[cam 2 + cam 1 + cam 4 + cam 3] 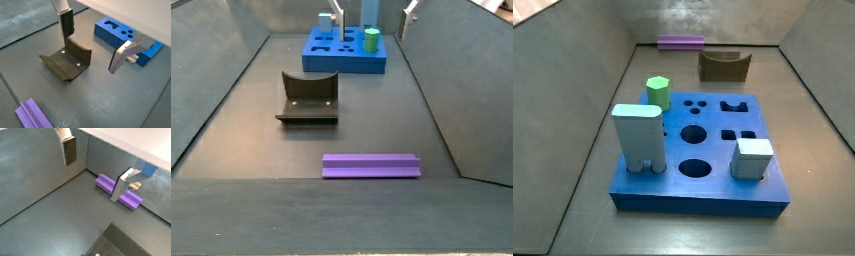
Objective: Pick up the star object. Move up. Place the star object on the fixture. Regrasp the star object. Move to above the board. Insert the star object.
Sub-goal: Pick up the star object.
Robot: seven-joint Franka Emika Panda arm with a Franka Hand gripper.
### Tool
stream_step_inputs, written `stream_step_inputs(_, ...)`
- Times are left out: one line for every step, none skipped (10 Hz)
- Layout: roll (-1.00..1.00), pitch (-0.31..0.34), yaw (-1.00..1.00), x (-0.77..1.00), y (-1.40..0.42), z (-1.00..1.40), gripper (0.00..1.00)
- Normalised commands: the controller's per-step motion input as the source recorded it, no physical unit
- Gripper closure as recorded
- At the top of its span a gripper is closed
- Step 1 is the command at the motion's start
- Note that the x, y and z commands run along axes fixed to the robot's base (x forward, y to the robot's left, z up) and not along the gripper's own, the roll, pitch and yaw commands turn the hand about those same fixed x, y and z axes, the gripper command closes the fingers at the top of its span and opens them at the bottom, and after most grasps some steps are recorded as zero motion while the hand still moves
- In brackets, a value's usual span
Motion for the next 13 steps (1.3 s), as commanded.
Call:
stream_step_inputs(0.00, 0.000, 0.00, 0.00, 0.02, 0.00, 0.00)
stream_step_inputs(0.00, -0.019, 0.28, 0.00, 0.23, -0.05, 0.00)
stream_step_inputs(0.00, 0.000, 0.37, 0.05, 0.29, 0.00, 0.00)
stream_step_inputs(0.00, 0.000, 0.25, 0.04, 0.17, -0.01, 0.00)
stream_step_inputs(0.00, 0.000, -0.02, 0.00, 0.00, 0.00, 0.00)
stream_step_inputs(-0.07, 0.000, -0.49, 0.15, 0.30, 0.00, 0.00)
stream_step_inputs(-0.07, 0.000, -0.70, 0.19, 0.23, 0.00, 0.00)
stream_step_inputs(-0.06, 0.000, -0.77, 0.21, 0.18, -0.02, 0.00)
stream_step_inputs(-0.07, 0.000, -0.76, 0.19, 0.17, -0.02, 0.00)
stream_step_inputs(-0.05, 0.000, -0.85, 0.19, 0.11, -0.07, 0.00)
stream_step_inputs(-0.05, 0.000, -0.94, 0.15, 0.02, -0.16, 0.00)
stream_step_inputs(-0.04, 0.000, -0.99, 0.09, 0.00, -0.21, 0.00)
stream_step_inputs(0.00, 0.000, -1.00, 0.04, 0.00, -0.35, 0.00)
